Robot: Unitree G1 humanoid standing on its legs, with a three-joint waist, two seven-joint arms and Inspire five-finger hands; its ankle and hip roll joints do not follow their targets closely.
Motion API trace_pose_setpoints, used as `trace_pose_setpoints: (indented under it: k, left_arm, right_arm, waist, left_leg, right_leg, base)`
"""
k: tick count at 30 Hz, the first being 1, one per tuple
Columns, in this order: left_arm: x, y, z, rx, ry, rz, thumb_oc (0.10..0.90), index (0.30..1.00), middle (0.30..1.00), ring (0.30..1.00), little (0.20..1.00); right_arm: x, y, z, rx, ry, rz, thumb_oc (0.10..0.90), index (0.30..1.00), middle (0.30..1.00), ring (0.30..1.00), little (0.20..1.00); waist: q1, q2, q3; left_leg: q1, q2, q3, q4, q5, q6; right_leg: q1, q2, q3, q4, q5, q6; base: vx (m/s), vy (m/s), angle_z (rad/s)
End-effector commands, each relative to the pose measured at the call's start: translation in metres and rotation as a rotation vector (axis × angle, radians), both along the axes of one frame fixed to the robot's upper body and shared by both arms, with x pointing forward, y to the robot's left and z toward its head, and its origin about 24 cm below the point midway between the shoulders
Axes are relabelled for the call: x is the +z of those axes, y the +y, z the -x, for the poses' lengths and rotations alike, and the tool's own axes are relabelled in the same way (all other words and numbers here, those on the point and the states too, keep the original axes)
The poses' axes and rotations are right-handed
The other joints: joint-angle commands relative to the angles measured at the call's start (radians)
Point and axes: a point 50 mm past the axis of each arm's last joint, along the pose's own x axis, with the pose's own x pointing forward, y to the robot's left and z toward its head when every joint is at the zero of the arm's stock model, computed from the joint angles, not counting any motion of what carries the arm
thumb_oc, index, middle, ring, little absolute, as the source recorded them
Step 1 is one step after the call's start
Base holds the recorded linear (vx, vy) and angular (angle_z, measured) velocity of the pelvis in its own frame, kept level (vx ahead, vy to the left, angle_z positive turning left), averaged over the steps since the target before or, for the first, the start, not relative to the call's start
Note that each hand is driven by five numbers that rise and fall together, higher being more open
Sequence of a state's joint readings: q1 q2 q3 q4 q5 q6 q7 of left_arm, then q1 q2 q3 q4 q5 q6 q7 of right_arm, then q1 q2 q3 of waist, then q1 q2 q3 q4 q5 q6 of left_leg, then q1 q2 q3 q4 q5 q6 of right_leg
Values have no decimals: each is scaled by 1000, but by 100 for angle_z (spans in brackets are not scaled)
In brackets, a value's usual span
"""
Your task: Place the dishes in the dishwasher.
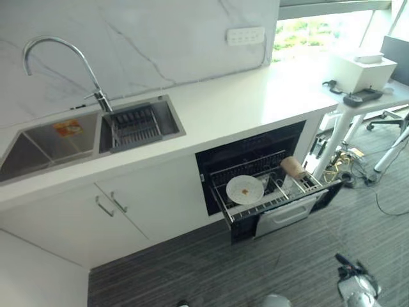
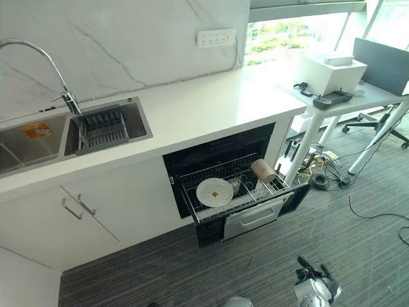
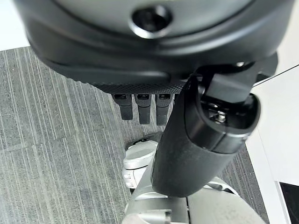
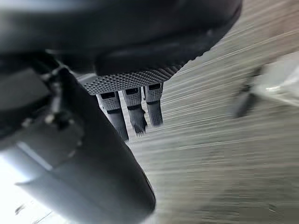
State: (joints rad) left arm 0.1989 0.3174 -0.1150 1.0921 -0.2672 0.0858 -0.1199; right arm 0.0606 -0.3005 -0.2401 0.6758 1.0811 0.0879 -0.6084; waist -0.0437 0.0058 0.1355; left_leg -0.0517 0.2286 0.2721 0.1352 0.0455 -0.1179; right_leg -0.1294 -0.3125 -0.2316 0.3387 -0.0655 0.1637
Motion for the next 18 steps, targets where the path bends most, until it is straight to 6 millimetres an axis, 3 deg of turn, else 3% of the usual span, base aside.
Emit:
trace_pose_setpoints:
  k: [1, 5, 10, 18]
  left_arm:
    - [1, -14, -37, -56, -100, 59, 800, 900, 900, 900, 900]
    - [-2, -14, -30, -46, -60, 56, 800, 900, 900, 900, 900]
    - [-5, -17, -24, -39, -30, 56, 800, 900, 900, 900, 900]
    - [-6, -20, -21, -20, -5, 54, 800, 900, 900, 900, 900]
  right_arm:
    - [37, -3, -63, -97, -348, -125, 400, 300, 300, 300, 300]
    - [18, 9, -59, -217, -329, -298, 400, 300, 300, 300, 300]
    - [11, 9, -59, -277, -301, -331, 400, 300, 300, 300, 300]
    - [25, -2, -77, -291, -301, -341, 400, 300, 300, 300, 300]
  waist:
    - [0, -2, 56]
    - [23, 6, 44]
    - [53, 15, 33]
    - [110, 35, 31]
  left_leg:
    - [18, 9, 16, 165, -243, 15]
    - [18, 3, -1, 165, -241, 14]
    - [16, -4, -25, 165, -240, 14]
    - [5, -26, -78, 165, -238, 15]
  right_leg:
    - [82, 43, -70, -39, -97, -14]
    - [96, 44, -88, -39, -103, -19]
    - [111, 44, -103, -39, -111, -24]
    - [134, 21, -133, -39, -113, -24]
  base:
    - [10, -15, 4]
    - [41, -23, 17]
    - [49, -19, 18]
    - [62, -21, 33]
